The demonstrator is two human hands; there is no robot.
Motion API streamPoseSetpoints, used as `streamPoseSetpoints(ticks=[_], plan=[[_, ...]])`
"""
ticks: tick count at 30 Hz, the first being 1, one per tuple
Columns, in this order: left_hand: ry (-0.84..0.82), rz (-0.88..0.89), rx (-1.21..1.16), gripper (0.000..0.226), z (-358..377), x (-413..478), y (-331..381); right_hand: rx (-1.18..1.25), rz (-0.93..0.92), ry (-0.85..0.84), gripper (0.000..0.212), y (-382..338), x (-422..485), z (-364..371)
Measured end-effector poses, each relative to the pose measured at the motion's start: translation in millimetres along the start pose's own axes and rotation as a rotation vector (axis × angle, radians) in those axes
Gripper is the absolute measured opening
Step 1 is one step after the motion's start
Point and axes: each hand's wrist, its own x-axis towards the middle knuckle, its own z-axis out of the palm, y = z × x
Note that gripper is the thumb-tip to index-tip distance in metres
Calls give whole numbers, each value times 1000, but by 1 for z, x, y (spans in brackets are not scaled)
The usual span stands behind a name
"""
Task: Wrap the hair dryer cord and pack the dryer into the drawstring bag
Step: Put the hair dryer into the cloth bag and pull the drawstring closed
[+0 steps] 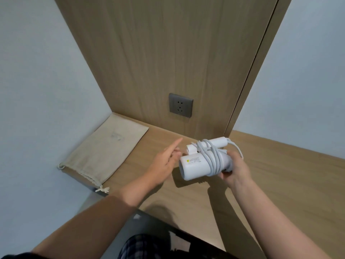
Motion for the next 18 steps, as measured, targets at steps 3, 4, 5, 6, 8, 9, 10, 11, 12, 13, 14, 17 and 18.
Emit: streamPoseSetpoints(ticks=[3,4,5,6,8,9,10,11,12,13,14,17,18], plan=[[113,-221,301,48,-30,8,-56,-26,20,-6,14,13,3,10],[106,-336,457,49,-43,8,-79,-27,26,-5,13,16,4,14],[69,-452,597,51,-55,7,-98,-24,33,-4,12,19,6,17],[20,-559,687,53,-67,3,-116,-16,41,-6,12,21,6,20],[-45,-712,750,54,-87,-6,-142,-3,51,-13,12,25,7,24],[-65,-742,763,54,-94,-11,-153,-3,55,-20,12,27,8,27],[-72,-736,780,53,-99,-15,-161,-6,56,-32,13,28,8,29],[-58,-705,802,51,-102,-19,-168,-11,52,-36,14,29,10,30],[-18,-666,809,47,-104,-22,-174,-15,50,-42,16,29,10,31],[36,-633,789,42,-104,-24,-176,-18,45,-48,21,30,11,32],[75,-614,742,35,-104,-25,-177,-18,41,-52,28,30,12,31],[104,-600,542,19,-89,-15,-163,-8,20,-43,35,31,14,29],[112,-601,452,14,-78,-9,-153,-8,8,-37,32,30,14,27]])
